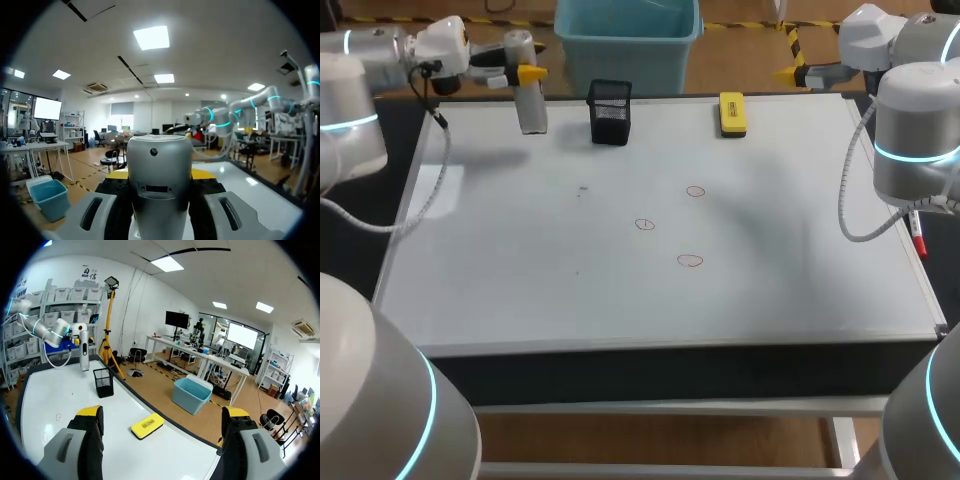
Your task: Pick up the inspection probe, press it on each red-marked spot on the whiteboard one by one, put down the probe, pick up the eraser, and wipe off all the red marks.
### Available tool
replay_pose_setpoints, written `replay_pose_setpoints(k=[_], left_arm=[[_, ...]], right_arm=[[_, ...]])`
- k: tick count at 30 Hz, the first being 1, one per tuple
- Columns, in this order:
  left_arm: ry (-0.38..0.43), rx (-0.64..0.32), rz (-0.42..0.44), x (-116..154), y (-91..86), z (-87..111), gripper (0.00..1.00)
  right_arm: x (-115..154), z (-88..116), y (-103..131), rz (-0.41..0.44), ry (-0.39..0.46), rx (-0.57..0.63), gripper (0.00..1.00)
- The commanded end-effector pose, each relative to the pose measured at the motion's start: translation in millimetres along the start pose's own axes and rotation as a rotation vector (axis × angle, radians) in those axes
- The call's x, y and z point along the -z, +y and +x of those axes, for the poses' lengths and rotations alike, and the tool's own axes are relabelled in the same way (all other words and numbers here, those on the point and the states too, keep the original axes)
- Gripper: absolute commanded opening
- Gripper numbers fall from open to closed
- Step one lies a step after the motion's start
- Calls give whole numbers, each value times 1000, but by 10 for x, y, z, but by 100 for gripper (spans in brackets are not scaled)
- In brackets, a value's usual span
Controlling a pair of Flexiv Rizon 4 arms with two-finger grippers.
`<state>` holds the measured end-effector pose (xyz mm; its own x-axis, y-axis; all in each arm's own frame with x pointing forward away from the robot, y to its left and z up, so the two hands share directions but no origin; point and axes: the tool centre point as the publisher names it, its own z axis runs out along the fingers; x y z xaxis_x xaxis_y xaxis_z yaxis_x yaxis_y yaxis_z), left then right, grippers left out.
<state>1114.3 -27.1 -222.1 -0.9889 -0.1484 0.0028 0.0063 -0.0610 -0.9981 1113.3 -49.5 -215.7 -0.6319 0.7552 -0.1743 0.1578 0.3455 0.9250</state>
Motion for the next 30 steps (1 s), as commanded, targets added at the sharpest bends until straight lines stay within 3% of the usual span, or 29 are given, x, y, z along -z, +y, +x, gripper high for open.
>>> replay_pose_setpoints(k=[1,28,30], left_arm=[[-283,-2,4,-26,22,59,0],[-291,14,-16,-88,80,70,0],[-291,14,-16,-88,80,70,0]], right_arm=[[-3,-3,-2,0,1,0,100],[-3,-3,-2,0,1,0,100],[-21,-15,-64,26,48,-1,100]])
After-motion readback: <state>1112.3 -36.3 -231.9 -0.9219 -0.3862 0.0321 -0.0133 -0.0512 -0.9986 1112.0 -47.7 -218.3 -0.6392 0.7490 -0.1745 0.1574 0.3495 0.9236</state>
